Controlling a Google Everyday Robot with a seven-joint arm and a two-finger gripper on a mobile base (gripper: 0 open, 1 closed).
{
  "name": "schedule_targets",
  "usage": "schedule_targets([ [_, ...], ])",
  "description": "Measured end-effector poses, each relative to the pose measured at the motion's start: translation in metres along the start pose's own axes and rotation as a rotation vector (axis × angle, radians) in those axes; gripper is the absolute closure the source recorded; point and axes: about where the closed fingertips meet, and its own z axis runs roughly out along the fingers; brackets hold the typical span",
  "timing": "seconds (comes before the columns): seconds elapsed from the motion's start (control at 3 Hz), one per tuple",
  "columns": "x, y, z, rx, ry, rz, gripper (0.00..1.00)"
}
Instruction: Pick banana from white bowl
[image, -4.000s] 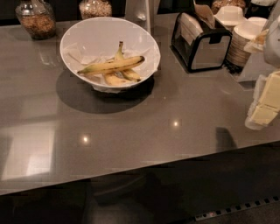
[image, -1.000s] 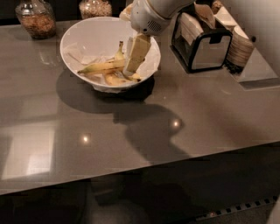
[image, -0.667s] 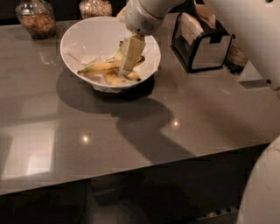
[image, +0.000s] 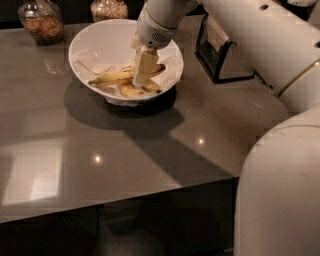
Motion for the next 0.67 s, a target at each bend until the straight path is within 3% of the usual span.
schedule_targets([
  [0.67,0.0106,-0.0012,0.0222,-0.042,0.048,0.023,0.42],
])
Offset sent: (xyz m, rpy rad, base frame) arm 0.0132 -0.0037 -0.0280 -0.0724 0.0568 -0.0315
